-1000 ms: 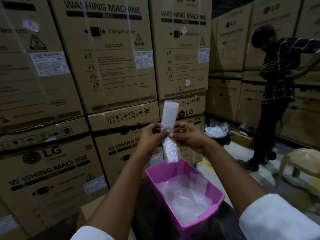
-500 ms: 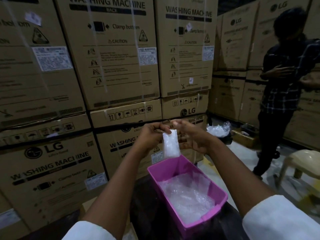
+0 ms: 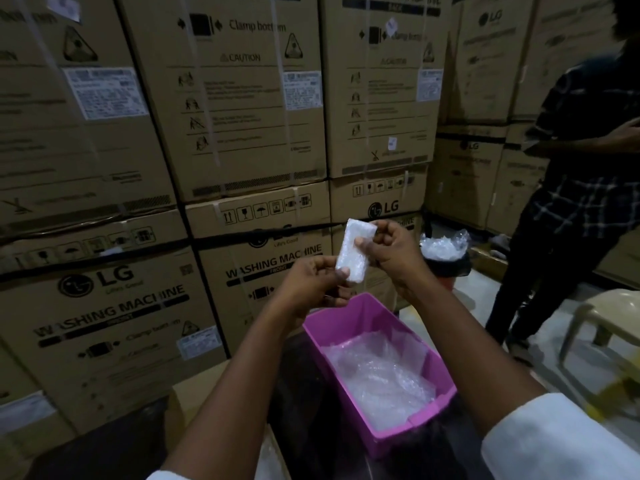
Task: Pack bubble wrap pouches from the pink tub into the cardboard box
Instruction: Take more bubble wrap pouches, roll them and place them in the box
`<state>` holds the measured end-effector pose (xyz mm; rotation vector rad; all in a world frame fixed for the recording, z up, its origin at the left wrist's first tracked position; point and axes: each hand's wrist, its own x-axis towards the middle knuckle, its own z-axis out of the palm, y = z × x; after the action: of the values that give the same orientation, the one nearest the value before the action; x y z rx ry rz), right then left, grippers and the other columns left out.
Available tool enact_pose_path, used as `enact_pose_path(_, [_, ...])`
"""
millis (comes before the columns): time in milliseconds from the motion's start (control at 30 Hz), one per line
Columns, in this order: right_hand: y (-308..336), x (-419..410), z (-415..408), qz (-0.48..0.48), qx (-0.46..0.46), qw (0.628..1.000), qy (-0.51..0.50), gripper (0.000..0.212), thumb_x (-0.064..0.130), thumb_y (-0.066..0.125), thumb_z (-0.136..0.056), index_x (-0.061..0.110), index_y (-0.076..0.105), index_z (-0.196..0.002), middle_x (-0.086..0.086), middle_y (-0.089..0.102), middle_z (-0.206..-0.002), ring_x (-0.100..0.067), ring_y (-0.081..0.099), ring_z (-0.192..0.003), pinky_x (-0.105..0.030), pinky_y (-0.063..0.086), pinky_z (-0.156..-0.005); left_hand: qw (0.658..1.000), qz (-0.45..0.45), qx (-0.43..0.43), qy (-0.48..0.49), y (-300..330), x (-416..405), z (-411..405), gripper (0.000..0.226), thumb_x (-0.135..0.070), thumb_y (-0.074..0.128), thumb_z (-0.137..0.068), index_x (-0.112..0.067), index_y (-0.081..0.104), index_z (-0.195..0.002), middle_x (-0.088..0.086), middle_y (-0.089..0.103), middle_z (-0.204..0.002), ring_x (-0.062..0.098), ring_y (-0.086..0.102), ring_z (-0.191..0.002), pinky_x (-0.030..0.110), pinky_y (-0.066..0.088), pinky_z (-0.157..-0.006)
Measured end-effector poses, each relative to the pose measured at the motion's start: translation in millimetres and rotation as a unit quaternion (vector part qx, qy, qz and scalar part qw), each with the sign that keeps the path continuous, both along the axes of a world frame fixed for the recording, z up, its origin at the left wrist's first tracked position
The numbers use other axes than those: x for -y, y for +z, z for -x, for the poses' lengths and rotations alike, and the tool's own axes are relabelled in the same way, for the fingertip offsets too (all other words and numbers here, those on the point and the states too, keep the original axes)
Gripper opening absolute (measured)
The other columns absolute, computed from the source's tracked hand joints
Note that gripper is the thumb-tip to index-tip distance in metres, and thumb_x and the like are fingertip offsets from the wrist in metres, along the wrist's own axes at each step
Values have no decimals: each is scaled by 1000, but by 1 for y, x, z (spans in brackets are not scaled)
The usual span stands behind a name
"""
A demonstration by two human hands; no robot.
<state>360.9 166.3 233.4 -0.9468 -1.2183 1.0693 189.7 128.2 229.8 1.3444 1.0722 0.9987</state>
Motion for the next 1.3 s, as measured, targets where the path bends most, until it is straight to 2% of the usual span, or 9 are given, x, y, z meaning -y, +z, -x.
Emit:
enact_pose_path(167, [-10,18,-1,57,-98,986,121,45,3,68,-81,9,52,-123,-14,67,-113,-29,68,-100,-40,59,-78,998,-27,12,51,-19,7,8,18,-10,60,-92,-2,62,-108,13,70,-85,18,67,-67,28,58,-65])
enact_pose_path(267, [-23,33,6,83,-100,975,181,48,7,69,-75,6,55,-121,-16,67,-113,-30,68,-99,-42,57,-85,997,-34,35,61,-29,12,7,19,-11,62,-91,-1,62,-107,14,70,-84,19,66,-66,29,58,-64])
enact_pose_path(400, [-37,46,13,64,-74,983,153,26,5,67,-82,8,62,-108,-14,72,-101,-27,70,-93,-37,59,-81,994,-40,44,96,-42,24,2,19,-11,63,-90,0,62,-106,15,70,-84,21,65,-63,29,58,-61])
enact_pose_path(567, [-52,60,16,42,-10,991,126,30,3,71,-79,14,62,-106,-9,73,-101,-24,70,-97,-33,58,-79,989,-67,27,126,-60,44,1,8,-13,64,-89,-9,65,-96,13,72,-80,21,65,-61,37,57,-65])
enact_pose_path(700, [-64,76,22,29,-20,994,107,25,1,70,-80,9,66,-103,-10,74,-97,-25,71,-93,-32,57,-74,987,-81,18,138,-72,63,4,8,-13,65,-90,-10,65,-97,16,72,-81,22,65,-60,34,57,-62])
enact_pose_path(867, [-87,105,22,26,-18,996,85,24,-6,69,-79,0,67,-103,-9,75,-93,-20,72,-88,-27,55,-72,988,-80,11,128,-100,106,15,11,-10,64,-90,-15,65,-99,6,73,-79,17,64,-61,26,55,-59])
enact_pose_path(1067, [-132,151,25,60,0,996,69,24,-11,70,-76,6,69,-93,4,75,-78,-9,71,-76,-19,54,-67,990,-32,-7,140,-174,161,25,17,-3,69,-84,-18,68,-92,1,72,-74,9,63,-65,23,51,-63])
enact_pose_path(1167, [-165,179,24,84,53,993,72,20,-7,73,-76,5,71,-91,2,75,-80,-9,69,-77,-21,55,-69,993,-16,-59,96,-212,184,28,28,-14,79,-77,-27,68,-100,-7,73,-88,5,65,-79,23,52,-73])
enact_pose_path(1300, [-203,210,11,149,55,987,33,27,-7,74,-75,16,70,-89,6,76,-81,-9,71,-80,-23,56,-72,985,-62,-160,9,-253,210,36,75,-49,83,-65,-33,51,-130,-10,56,-129,4,54,-119,24,45,-99])
